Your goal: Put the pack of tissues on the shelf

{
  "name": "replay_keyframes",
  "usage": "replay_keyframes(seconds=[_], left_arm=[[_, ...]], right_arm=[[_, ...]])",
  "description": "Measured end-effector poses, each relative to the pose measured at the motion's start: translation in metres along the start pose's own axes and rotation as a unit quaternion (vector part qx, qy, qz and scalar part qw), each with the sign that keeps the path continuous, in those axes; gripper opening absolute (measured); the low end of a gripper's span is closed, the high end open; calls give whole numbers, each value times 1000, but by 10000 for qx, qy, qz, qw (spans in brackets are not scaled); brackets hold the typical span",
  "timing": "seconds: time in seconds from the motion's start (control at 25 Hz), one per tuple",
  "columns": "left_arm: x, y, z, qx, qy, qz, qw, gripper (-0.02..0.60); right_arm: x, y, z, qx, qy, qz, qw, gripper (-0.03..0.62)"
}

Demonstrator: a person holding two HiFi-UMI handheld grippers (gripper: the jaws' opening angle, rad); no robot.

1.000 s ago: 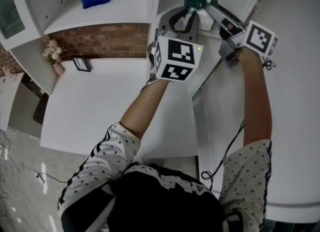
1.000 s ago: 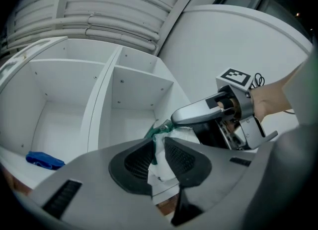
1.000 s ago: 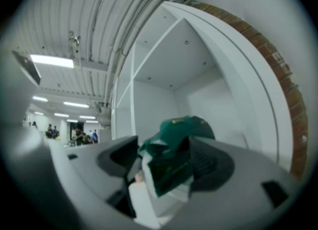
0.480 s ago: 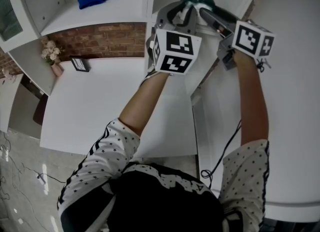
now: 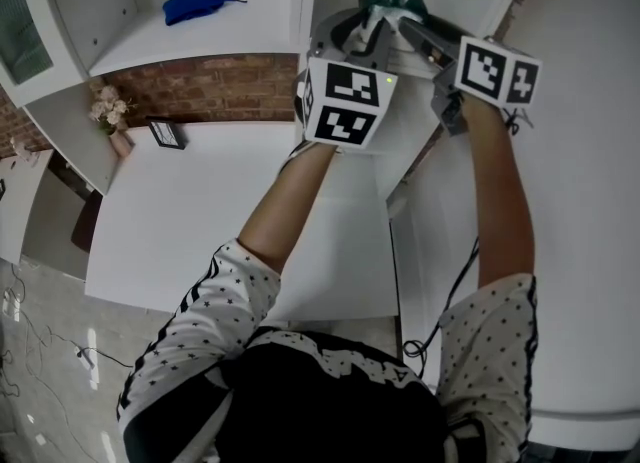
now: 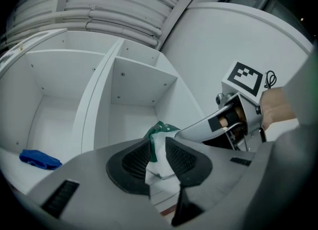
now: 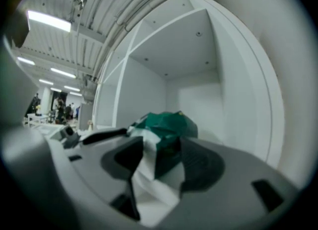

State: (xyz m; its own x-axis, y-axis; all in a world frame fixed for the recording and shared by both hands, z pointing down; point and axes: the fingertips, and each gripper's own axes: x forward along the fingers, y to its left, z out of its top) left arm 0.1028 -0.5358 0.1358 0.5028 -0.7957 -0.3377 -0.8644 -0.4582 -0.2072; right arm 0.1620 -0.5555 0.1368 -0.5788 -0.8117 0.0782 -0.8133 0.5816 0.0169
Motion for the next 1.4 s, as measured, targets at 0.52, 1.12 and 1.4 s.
replay_keyframes(seconds=[0.52, 1.12, 1.4], left_arm=[[-19, -4, 4, 206, -16, -128, 9997, 115], [-70, -1, 13, -275, -100, -484, 9984, 98], [-118, 3, 15, -252, -54, -738, 9969, 34]], right_arm=[[9, -7, -1, -153, 115, -349, 9992, 245], [-44, 36, 17, -128, -949, -131, 9953, 181], [-77, 82, -3, -506, -1428, 53, 9884, 35]])
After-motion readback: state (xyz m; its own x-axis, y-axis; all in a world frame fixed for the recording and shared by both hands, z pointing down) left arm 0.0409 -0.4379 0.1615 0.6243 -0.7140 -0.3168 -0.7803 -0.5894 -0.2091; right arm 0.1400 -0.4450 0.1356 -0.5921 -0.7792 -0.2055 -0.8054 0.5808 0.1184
